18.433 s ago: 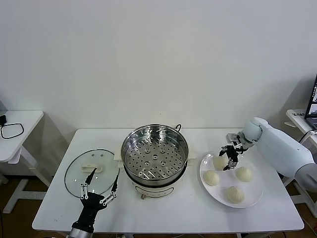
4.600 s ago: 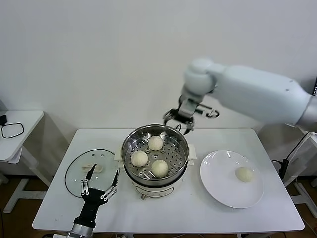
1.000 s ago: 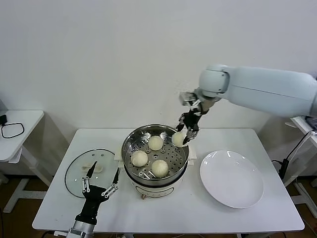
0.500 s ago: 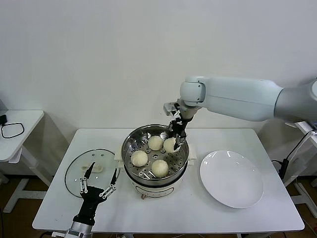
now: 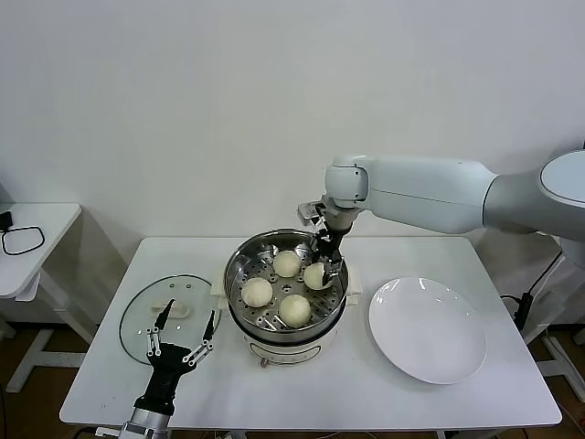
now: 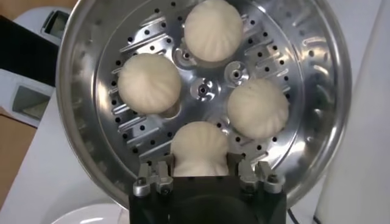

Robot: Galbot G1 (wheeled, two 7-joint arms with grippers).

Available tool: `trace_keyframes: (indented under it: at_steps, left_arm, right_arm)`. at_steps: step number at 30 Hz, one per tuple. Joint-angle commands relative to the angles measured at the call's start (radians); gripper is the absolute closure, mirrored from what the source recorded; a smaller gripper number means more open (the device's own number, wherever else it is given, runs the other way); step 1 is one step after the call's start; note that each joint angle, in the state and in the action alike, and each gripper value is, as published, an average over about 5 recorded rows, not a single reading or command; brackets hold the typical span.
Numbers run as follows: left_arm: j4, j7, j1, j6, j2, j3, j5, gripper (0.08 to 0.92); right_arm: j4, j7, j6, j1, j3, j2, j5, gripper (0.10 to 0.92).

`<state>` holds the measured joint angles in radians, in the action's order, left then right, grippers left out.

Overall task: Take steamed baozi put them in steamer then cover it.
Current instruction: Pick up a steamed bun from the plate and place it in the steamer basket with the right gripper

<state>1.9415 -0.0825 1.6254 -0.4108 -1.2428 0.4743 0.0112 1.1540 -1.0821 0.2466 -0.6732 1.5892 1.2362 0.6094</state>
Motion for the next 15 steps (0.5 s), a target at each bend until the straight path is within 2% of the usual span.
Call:
trace_keyframes:
  at_steps: [1,9,15]
  left_arm:
    - [-0.002,0.000,-0.001,-0.001,0.000,0.000,-0.001,0.177]
    - [0.000,0.000,-0.001,-0.001,0.000,0.000,-0.001,0.177]
    - [0.007,-0.001,0.001,0.004,-0.001,-0.002,0.001,0.177]
  right_arm:
    - [-0.012,-0.007,-0.003,0.015,0.002,0.011,-0.018,0.381]
    - [-0.001,0.008,-0.010,0.013,-0.011,0.004,-0.018,0.223]
    - [0.049,0.021,-0.024,-0.007,-0.061,-0.047,-0.002,0.203]
